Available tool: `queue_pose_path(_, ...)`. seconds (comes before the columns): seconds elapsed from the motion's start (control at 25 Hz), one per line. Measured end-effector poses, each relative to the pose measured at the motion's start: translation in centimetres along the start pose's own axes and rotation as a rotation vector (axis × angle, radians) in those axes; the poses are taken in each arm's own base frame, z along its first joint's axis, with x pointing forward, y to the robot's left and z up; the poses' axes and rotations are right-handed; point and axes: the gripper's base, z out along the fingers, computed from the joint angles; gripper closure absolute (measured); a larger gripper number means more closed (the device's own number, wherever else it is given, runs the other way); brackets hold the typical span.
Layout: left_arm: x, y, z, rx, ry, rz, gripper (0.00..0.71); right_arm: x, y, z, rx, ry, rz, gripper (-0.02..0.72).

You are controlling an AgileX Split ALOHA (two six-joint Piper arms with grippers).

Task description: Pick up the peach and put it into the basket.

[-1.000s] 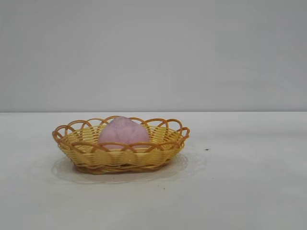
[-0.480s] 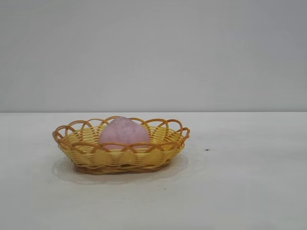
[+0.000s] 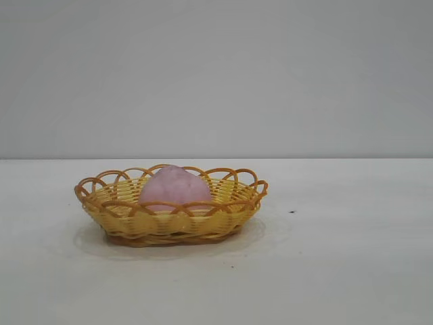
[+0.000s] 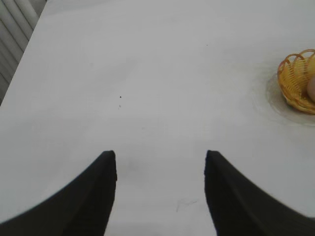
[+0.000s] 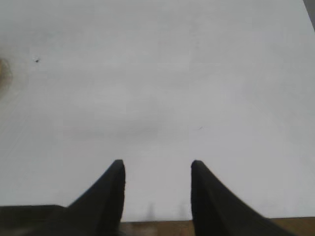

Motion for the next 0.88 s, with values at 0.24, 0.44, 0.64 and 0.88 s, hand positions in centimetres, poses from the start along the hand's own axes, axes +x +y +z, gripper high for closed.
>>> queue_pose_path(0.24, 0.0, 0.0, 0.0, 0.000, 0.000, 0.000, 0.359, 1.3, 0.1, -1.6, 0.006, -0.142, -0.007, 0.394)
queue_pose_path(0.44, 0.0, 0.0, 0.0, 0.000, -0.002, 0.000, 0.359, 1.3, 0.1, -1.6, 0.006, -0.145, -0.007, 0.394)
queue_pose_path(0.64, 0.0, 0.0, 0.0, 0.000, -0.002, 0.000, 0.359, 1.3, 0.1, -1.6, 0.006, -0.145, -0.007, 0.394)
queue_pose_path(0.88, 0.0, 0.0, 0.0, 0.000, -0.002, 0.002, 0.359, 1.3, 0.1, -1.6, 0.006, -0.145, -0.007, 0.394)
